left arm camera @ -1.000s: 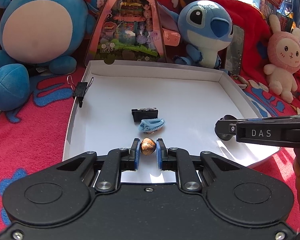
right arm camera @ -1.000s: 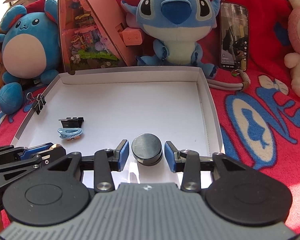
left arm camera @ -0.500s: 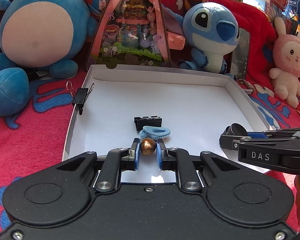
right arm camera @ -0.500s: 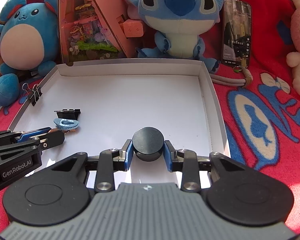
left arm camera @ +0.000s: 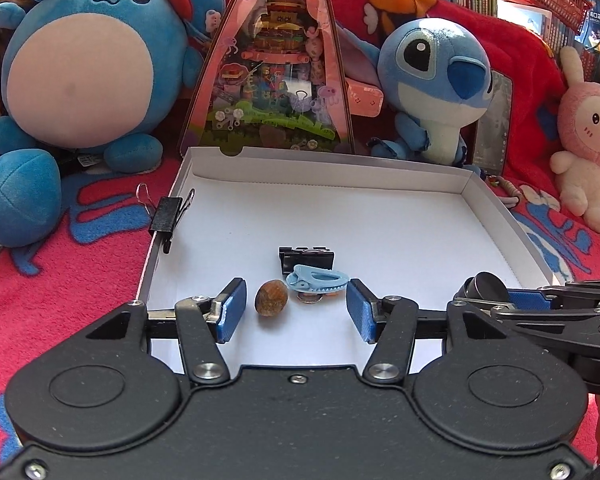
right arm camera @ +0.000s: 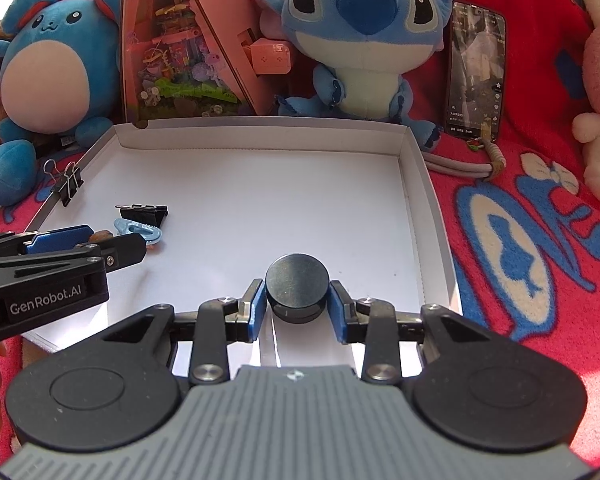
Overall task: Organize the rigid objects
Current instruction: 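Open the left gripper to drop the acorn while the right gripper releases the black lid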
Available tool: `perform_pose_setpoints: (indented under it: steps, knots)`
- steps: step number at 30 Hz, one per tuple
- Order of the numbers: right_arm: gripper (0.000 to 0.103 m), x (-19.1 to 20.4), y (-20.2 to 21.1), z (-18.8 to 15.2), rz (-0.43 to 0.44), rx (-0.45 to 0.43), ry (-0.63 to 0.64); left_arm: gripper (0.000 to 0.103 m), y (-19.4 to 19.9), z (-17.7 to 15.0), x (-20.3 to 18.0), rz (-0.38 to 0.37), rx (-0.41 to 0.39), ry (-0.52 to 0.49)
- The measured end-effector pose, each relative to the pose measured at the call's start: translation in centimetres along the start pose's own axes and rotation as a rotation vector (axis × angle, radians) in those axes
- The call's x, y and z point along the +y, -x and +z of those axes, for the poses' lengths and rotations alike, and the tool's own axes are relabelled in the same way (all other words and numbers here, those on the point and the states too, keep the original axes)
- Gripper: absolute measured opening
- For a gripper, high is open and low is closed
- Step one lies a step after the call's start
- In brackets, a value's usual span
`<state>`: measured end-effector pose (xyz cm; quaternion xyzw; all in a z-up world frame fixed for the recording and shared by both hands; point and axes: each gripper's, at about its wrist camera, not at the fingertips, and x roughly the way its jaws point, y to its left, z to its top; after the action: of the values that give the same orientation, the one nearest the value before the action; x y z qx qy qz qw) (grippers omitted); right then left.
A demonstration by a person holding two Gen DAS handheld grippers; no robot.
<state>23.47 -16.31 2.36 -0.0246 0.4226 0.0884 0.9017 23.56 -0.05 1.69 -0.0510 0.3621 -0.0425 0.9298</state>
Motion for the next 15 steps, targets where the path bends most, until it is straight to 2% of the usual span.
perform_pose_setpoints:
  steps: [1,2,5,11,15]
  knots:
    - [0.045,0.0,0.0,0.0,0.0,-0.001,0.0,0.059,0.1,0.0,-0.1,0.007,-0.002,-0.006]
    - [0.054,0.0,0.0,0.0,0.0,-0.003,-0.003,0.061,0.2,0.0,-0.1,0.012,-0.003,-0.011]
    - [0.056,-0.2,0.2,0.0,0.007,-0.004,-0.014,0.066,0.8,0.0,-0.2,0.011,-0.009,-0.018]
    - [0.067,-0.4,1.4,-0.1,0.007,-0.032,-0.023,0.077,2.7,0.0,-0.6,-0.015,-0.039,-0.039]
    - [0.074,-0.4,2.8,-0.4,0.007,-0.064,-0.008,0.079,4.6,-0.4,-1.1,-0.045,-0.062,-0.067]
